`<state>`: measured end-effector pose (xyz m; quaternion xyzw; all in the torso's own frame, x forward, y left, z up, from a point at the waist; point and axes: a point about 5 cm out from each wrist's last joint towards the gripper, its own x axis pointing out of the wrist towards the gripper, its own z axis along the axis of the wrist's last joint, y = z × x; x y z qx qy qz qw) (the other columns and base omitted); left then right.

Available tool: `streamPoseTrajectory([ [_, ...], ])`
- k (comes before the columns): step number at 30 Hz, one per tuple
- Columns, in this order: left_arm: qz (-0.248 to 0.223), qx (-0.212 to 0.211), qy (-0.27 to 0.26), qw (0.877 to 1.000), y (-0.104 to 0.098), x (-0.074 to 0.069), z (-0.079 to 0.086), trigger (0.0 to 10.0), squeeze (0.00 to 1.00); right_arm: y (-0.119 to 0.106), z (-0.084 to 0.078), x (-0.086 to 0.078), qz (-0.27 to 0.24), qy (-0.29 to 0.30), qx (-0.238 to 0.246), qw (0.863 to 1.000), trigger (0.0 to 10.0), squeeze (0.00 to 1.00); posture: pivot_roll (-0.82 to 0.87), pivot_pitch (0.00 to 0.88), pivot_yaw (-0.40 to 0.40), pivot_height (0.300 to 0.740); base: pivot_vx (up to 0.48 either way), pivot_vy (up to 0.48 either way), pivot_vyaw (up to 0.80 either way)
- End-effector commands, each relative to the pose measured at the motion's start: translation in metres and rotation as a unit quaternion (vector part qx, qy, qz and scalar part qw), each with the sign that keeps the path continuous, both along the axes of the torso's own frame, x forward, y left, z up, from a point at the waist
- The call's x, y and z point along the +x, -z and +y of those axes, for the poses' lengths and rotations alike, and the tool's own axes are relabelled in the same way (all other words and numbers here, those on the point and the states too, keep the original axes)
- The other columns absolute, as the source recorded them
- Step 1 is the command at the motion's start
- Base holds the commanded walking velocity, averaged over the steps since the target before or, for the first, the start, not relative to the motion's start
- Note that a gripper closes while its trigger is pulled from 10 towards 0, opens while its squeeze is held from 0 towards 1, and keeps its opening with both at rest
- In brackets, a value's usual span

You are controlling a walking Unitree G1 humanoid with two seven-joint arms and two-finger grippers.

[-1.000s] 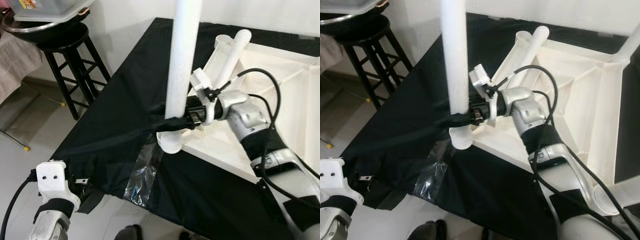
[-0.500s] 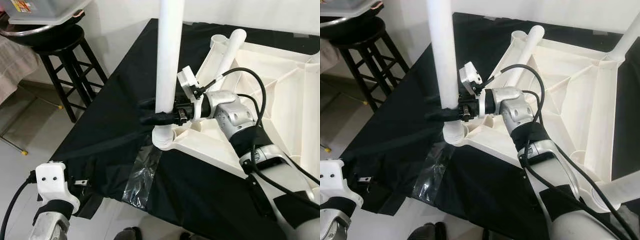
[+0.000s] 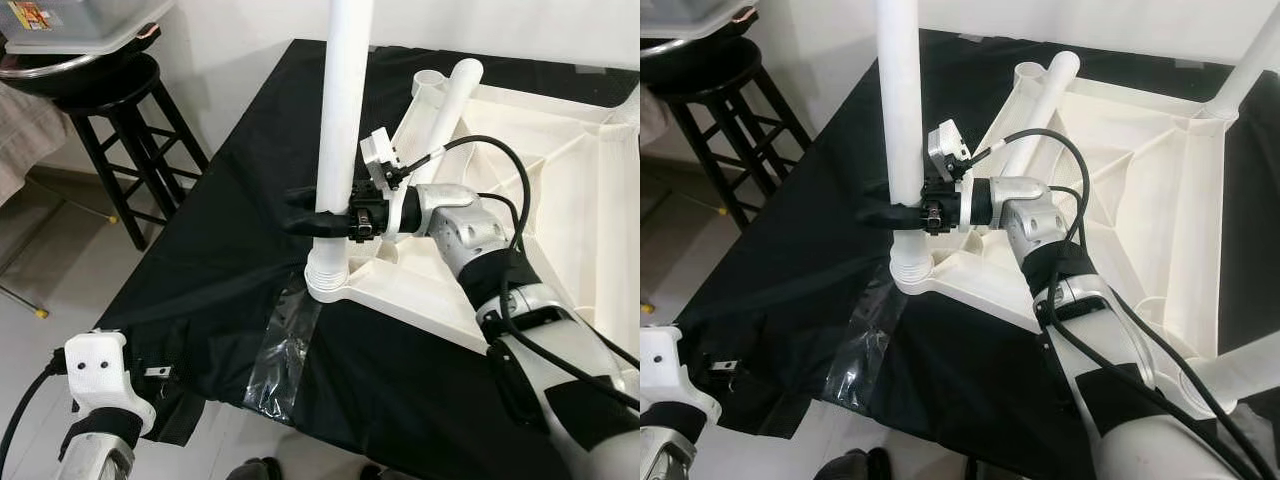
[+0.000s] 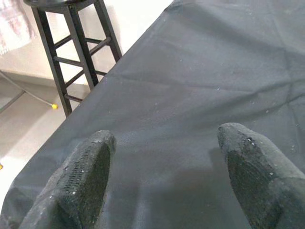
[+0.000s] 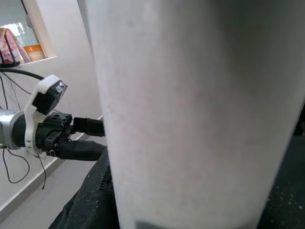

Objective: Building children table

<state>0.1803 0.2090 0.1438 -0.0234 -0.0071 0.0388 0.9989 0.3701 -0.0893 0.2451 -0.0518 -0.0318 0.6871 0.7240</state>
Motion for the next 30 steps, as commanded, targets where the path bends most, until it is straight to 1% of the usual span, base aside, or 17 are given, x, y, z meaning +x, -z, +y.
streamPoseTrajectory([
  [1, 0.004, -0.002, -0.002, 1.000, 0.001, -0.004, 0.000, 10.0, 0.00, 0.041, -0.003, -0.009, 0.026, -0.021, -0.067, 0.997, 10.0, 0.00, 0.12, 0.263, 0.028, 0.740, 0.000, 0.000, 0.00],
  [2, 0.004, -0.002, -0.002, 1.000, 0.001, -0.004, 0.000, 10.0, 0.00, 0.041, -0.003, -0.009, 0.026, -0.021, -0.067, 0.997, 10.0, 0.00, 0.12, 0.263, 0.028, 0.740, 0.000, 0.000, 0.00],
  [3, 0.004, -0.002, -0.002, 1.000, 0.001, -0.005, 0.000, 10.0, 0.00, 0.043, -0.003, -0.013, 0.017, -0.051, -0.081, 0.995, 10.0, 0.00, 0.12, 0.263, 0.028, 0.740, 0.000, 0.000, 0.00],
  [4, 0.004, -0.002, -0.002, 1.000, 0.001, -0.005, 0.000, 10.0, 0.00, 0.043, -0.003, -0.013, 0.017, -0.051, -0.081, 0.995, 10.0, 0.00, 0.12, 0.263, 0.028, 0.740, 0.000, 0.000, 0.00],
  [6, 0.004, -0.002, -0.002, 1.000, 0.000, -0.005, 0.001, 10.0, 0.00, 0.049, -0.006, -0.022, 0.012, -0.108, -0.112, 0.988, 10.0, 0.00, 0.12, 0.267, 0.028, 0.740, 0.000, 0.000, 0.00],
  [7, 0.004, -0.002, -0.002, 1.000, 0.000, -0.005, 0.001, 10.0, 0.00, 0.049, -0.006, -0.022, 0.012, -0.108, -0.112, 0.988, 10.0, 0.00, 0.12, 0.267, 0.028, 0.740, 0.000, 0.000, 0.00],
  [9, 0.004, -0.001, -0.002, 1.000, -0.001, -0.006, 0.001, 10.0, 0.00, 0.053, -0.008, -0.025, 0.007, -0.126, -0.135, 0.983, 10.0, 0.00, 0.12, 0.268, 0.029, 0.740, 0.000, 0.000, 0.00],
  [10, 0.004, -0.001, -0.002, 1.000, -0.001, -0.006, 0.001, 10.0, 0.00, 0.053, -0.008, -0.025, 0.007, -0.126, -0.135, 0.983, 10.0, 0.00, 0.12, 0.268, 0.029, 0.740, 0.000, 0.000, 0.00],
  [11, 0.004, -0.001, -0.002, 1.000, -0.001, -0.006, 0.001, 10.0, 0.00, 0.058, -0.010, -0.026, 0.003, -0.128, -0.152, 0.980, 10.0, 0.00, 0.12, 0.268, 0.029, 0.740, 0.000, 0.000, 0.00],
  [16, 0.004, -0.001, -0.002, 1.000, -0.001, -0.006, 0.001, 10.0, 0.00, 0.068, -0.014, -0.028, 0.014, -0.126, -0.165, 0.978, 10.0, 0.00, 0.13, 0.270, 0.033, 0.740, 0.000, 0.000, 0.00],
  [19, 0.003, 0.001, -0.001, 1.000, -0.002, -0.006, 0.001, 10.0, 0.00, 0.076, -0.015, -0.029, 0.019, -0.110, -0.167, 0.980, 10.0, 0.00, 0.13, 0.269, 0.035, 0.740, 0.000, 0.000, 0.00],
  [21, 0.003, 0.001, -0.001, 1.000, -0.002, -0.006, 0.002, 10.0, 0.00, 0.078, -0.015, -0.028, 0.030, -0.093, -0.155, 0.983, 10.0, 0.00, 0.13, 0.269, 0.035, 0.740, 0.000, 0.000, 0.00],
  [25, 0.003, 0.001, -0.001, 1.000, -0.002, -0.006, 0.002, 10.0, 0.00, 0.078, -0.016, -0.028, 0.031, -0.093, -0.154, 0.983, 10.0, 0.00, 0.13, 0.269, 0.035, 0.740, 0.000, 0.000, 0.00],
  [26, 0.003, 0.002, -0.001, 1.000, -0.002, -0.006, 0.002, 10.0, 0.00, 0.083, -0.013, -0.023, 0.059, -0.033, -0.144, 0.987, 10.0, 0.00, 0.12, 0.267, 0.033, 0.740, 0.000, 0.000, 0.00],
  [28, 0.003, 0.002, -0.001, 1.000, -0.002, -0.006, 0.002, 10.0, 0.00, 0.083, -0.013, -0.023, 0.059, -0.033, -0.144, 0.987, 10.0, 0.00, 0.12, 0.267, 0.033, 0.740, 0.000, 0.000, 0.00],
  [29, 0.003, 0.002, -0.001, 1.000, -0.002, -0.006, 0.002, 10.0, 0.00, 0.089, -0.012, -0.019, 0.085, 0.015, -0.139, 0.987, 10.0, 0.00, 0.12, 0.267, 0.033, 0.740, 0.000, 0.000, 0.00],
  [30, 0.003, 0.002, -0.001, 1.000, -0.002, -0.006, 0.002, 10.0, 0.00, 0.089, -0.012, -0.019, 0.085, 0.015, -0.139, 0.987, 10.0, 0.00, 0.12, 0.267, 0.033, 0.740, 0.000, 0.000, 0.00],
])
